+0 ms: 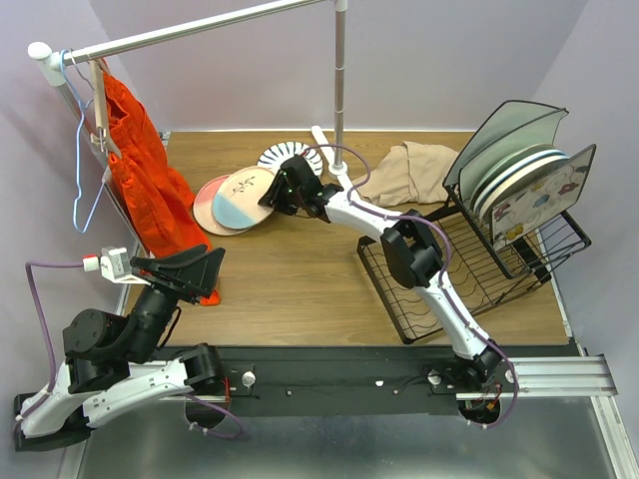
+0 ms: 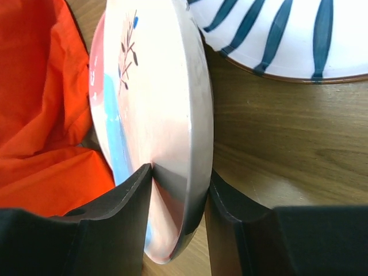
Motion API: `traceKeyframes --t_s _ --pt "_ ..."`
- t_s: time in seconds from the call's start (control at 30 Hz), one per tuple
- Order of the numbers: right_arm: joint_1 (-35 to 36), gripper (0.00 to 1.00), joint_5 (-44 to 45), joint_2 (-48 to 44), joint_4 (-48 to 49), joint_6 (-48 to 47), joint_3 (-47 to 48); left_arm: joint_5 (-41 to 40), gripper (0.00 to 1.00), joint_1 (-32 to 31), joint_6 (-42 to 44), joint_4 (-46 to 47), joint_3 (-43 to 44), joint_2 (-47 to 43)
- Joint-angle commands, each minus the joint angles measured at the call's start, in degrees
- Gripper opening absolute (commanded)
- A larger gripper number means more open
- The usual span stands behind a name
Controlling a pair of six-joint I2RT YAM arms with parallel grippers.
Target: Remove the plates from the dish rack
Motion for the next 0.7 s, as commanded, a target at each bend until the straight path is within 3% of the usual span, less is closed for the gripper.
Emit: traceKeyframes --t_s 0.0,0.33,0.67 --pt "0.07 0.52 -0.49 0.87 -1.67 -1.97 0.35 -1.64 0.71 0.16 -0.55 -0.74 0.33 0.32" --pt "0.07 0.58 1.53 -1.68 -1.67 -3.03 -2.20 -1.65 0.71 0.16 -0.64 -0.74 0.33 0.41" --pt "0.07 0.58 4.17 -3.70 -1.75 -3.29 -4.66 -1.73 0.71 0.16 -0.55 -0.74 0.24 0.41"
